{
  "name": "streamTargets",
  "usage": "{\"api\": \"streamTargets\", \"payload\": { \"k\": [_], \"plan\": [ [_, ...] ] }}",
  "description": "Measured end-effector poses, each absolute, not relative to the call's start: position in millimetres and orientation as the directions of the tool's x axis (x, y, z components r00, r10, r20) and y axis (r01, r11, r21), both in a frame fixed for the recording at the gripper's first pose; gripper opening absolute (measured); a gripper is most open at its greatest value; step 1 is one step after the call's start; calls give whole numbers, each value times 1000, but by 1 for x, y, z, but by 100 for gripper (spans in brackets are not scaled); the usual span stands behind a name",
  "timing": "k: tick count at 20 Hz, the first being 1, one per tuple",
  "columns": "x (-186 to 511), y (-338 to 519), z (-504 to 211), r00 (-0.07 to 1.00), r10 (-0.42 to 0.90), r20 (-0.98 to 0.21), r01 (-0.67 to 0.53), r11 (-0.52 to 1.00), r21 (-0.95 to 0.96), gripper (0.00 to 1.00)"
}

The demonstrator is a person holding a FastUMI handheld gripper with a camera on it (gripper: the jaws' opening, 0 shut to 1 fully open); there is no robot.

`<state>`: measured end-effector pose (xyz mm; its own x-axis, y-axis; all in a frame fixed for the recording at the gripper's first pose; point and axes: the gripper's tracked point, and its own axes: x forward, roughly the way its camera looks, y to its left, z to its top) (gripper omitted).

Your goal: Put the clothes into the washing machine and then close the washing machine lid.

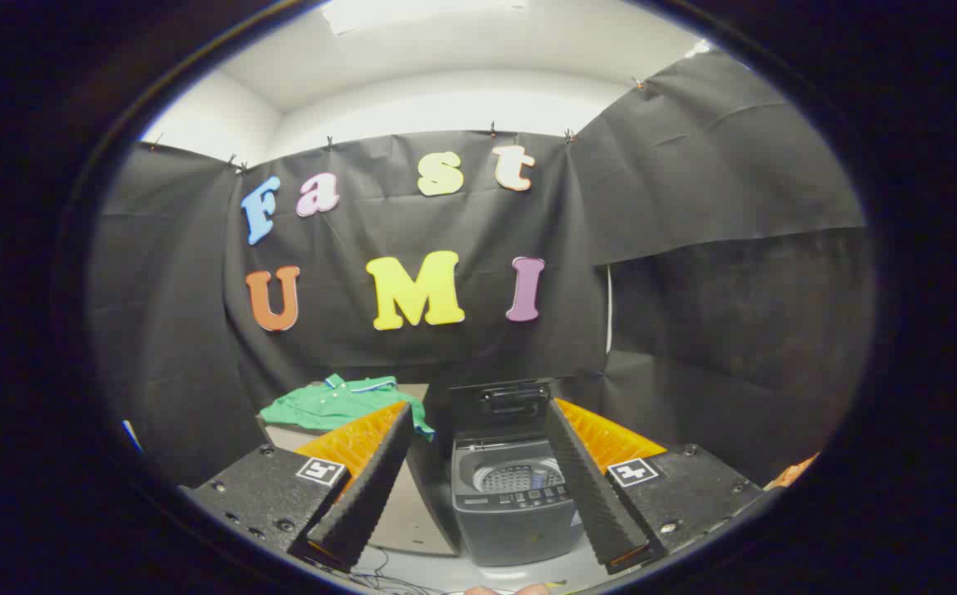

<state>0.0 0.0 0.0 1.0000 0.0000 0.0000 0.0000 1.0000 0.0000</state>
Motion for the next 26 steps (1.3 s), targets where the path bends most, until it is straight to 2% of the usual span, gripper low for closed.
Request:
{"api": "streamTargets", "payload": {
  "k": [12,19,26],
  "plan": [
    [22,-1,3,964,265,-12,-265,962,-59,100],
    [46,17,25,952,307,-1,-307,951,-48,100],
    [84,58,39,953,299,-49,-302,951,-61,100]
  ]
}}
